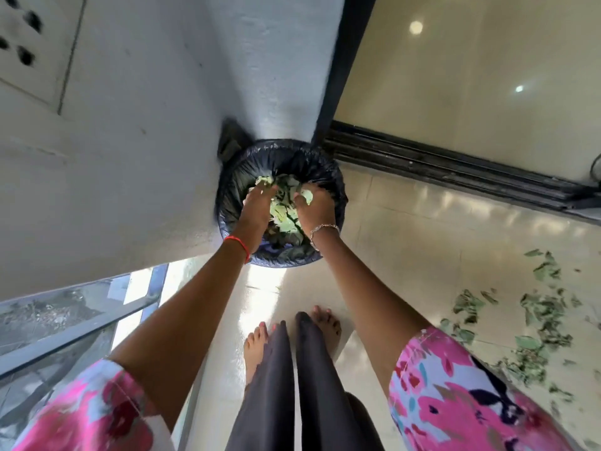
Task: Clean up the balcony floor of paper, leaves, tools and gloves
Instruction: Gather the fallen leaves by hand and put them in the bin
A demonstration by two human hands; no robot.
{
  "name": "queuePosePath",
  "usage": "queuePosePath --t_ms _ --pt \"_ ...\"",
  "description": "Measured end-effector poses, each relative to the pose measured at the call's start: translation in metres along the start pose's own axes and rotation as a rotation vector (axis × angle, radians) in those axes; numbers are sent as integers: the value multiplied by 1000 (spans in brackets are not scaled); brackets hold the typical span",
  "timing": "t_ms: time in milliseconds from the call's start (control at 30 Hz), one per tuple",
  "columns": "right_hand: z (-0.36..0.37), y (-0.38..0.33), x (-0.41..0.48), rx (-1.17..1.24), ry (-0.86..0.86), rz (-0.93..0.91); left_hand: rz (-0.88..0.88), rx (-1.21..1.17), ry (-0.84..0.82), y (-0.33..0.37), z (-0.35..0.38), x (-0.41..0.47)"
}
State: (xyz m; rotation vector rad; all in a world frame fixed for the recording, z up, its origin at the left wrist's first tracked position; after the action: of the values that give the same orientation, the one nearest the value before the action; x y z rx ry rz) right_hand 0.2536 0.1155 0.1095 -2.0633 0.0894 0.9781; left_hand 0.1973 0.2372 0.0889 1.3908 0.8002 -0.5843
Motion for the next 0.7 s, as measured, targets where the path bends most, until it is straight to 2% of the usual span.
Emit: queuePosePath --t_ms 167,233,333,467,600,700 --pt "-62 -24 -77 91 105 -14 101 437 -42 60 47 -60" --pt "-97 -17 -118 137 192 12 178 629 -132 93 90 -92" --pt "-143 10 -184 183 337 70 276 916 -351 124 169 -146" --pt "-207 84 -286 324 555 243 349 1329 -651 125 290 -207" --pt "-241 172 -377 534 692 424 399 1564 -858 92 396 -251" --pt "-252 235 -421 591 733 500 410 1688 -962 52 455 -266"
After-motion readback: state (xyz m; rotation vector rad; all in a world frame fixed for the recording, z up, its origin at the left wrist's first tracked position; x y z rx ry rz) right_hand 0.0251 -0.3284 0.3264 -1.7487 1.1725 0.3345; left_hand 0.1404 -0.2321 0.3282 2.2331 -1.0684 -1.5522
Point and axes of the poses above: each hand's wrist, its own x-axis towards the middle knuckle, its own z-axis out of the palm, y = z × x, the point moved 10 cm from there along x, towards the middle knuckle, and after that the axes turned 14 degrees about -y, right-handed, at the moved point
